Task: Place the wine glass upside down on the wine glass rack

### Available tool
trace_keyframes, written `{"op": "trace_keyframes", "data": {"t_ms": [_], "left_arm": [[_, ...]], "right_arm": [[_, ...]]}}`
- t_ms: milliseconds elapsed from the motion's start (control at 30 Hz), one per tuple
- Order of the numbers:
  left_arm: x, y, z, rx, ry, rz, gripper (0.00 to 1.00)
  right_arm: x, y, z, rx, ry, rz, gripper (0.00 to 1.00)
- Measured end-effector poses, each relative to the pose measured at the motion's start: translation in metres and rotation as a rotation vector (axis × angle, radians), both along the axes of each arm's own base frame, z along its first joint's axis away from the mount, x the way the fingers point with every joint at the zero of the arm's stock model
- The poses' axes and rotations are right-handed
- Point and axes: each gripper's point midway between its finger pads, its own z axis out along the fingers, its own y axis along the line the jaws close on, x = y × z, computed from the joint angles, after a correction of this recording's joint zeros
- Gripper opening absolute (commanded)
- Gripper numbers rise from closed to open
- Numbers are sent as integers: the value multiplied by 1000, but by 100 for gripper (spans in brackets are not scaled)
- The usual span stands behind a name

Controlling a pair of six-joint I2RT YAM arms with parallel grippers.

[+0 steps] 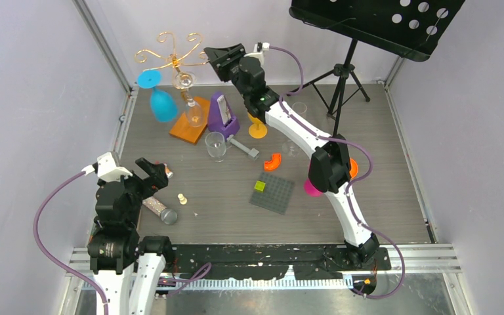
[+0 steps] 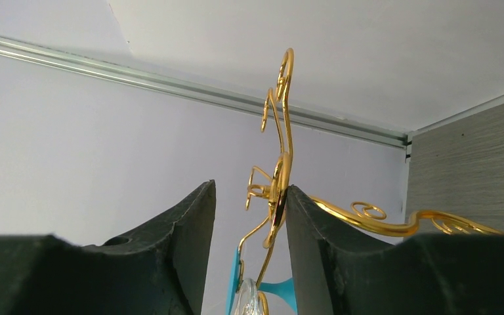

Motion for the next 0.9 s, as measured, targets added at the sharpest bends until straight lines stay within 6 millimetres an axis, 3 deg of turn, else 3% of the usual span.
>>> {"op": "trace_keyframes", "data": {"t_ms": [900], "left_arm": [[0,0,0,0,0,0,96]], "right_arm": [[5,10,-8,108,38,55,50]]}}
